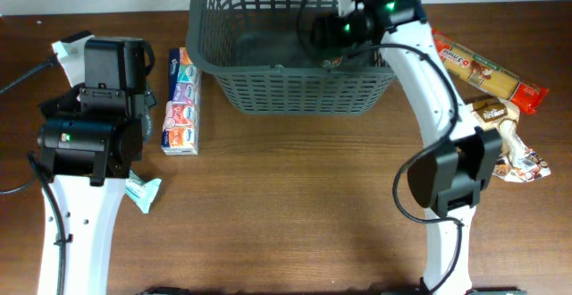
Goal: Pack container
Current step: 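Lower the jar into the basket, open the right gripper, withdraw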
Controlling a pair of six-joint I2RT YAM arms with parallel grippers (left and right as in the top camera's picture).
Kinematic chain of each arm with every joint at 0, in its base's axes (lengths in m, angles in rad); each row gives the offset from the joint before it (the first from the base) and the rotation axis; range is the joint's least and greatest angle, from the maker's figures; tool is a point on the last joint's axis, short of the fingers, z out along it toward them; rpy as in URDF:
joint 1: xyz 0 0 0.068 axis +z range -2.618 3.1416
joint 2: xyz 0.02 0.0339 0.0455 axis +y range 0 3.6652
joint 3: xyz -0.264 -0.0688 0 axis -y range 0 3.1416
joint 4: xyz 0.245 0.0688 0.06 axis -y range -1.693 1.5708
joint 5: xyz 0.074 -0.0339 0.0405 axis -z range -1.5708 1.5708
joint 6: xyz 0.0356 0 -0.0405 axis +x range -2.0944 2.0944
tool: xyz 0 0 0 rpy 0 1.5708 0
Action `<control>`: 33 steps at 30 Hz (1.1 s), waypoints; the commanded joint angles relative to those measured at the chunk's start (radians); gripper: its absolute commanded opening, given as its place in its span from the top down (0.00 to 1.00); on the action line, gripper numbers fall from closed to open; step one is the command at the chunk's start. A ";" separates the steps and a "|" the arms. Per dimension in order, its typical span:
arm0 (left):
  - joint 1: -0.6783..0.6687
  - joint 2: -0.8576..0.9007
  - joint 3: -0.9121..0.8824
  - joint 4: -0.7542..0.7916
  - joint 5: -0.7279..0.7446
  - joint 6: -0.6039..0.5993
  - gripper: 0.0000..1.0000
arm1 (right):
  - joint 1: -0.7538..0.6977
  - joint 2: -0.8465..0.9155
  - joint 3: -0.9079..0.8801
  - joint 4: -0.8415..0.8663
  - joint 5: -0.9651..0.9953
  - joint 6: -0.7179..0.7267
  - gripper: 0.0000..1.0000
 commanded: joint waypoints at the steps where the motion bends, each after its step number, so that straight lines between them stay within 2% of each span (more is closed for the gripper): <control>1: 0.005 -0.010 0.013 0.000 -0.014 0.000 0.01 | -0.008 -0.014 0.198 -0.046 0.016 -0.019 0.08; 6: 0.005 -0.010 0.013 0.000 -0.014 0.000 0.01 | -0.069 -0.023 0.529 -0.195 0.131 -0.018 0.08; 9: 0.005 -0.010 0.013 0.000 -0.014 0.000 0.01 | -0.134 -0.034 0.687 -0.326 0.210 -0.018 0.00; 11: 0.005 -0.010 0.013 0.000 -0.014 0.000 0.01 | -0.184 -0.037 0.769 -0.410 0.246 -0.017 0.01; 15: 0.005 -0.010 0.013 0.000 -0.014 0.000 0.01 | -0.295 -0.077 0.769 -0.524 0.250 -0.014 0.01; 19: 0.005 -0.010 0.013 0.000 -0.014 0.000 0.01 | -0.378 -0.080 0.768 -0.665 0.176 -0.014 0.01; 25: 0.005 -0.010 0.013 0.000 -0.014 0.000 0.01 | -0.441 -0.080 0.728 -0.665 0.151 -0.013 0.01; 30: 0.005 -0.010 0.013 0.000 -0.014 0.000 0.01 | -0.501 -0.080 0.658 -0.665 0.391 0.285 0.01; 33: 0.005 -0.010 0.013 0.000 -0.014 0.000 0.01 | -0.562 -0.084 0.585 -0.665 0.405 0.472 0.01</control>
